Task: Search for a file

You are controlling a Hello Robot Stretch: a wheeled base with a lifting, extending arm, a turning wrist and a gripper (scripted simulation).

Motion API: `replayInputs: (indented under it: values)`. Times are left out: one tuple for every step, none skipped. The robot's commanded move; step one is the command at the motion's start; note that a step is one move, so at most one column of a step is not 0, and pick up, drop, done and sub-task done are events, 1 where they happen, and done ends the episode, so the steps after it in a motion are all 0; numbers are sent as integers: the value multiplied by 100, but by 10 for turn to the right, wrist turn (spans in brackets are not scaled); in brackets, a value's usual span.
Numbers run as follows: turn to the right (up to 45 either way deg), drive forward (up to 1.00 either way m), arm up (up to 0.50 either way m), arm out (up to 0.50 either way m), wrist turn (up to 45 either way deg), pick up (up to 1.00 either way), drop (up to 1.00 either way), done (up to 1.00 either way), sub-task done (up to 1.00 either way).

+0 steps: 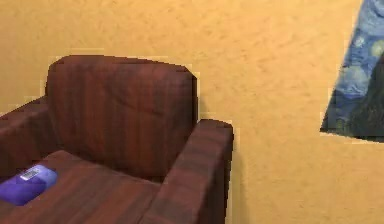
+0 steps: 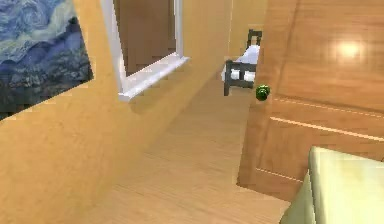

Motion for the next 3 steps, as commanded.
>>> replayInputs:
  values:
    - [-450,0,0,0,0,0,0,0,0]
    - [-450,0,0,0,0,0,0,0,0]
    - [-120,0,0,0,0,0,0,0,0]
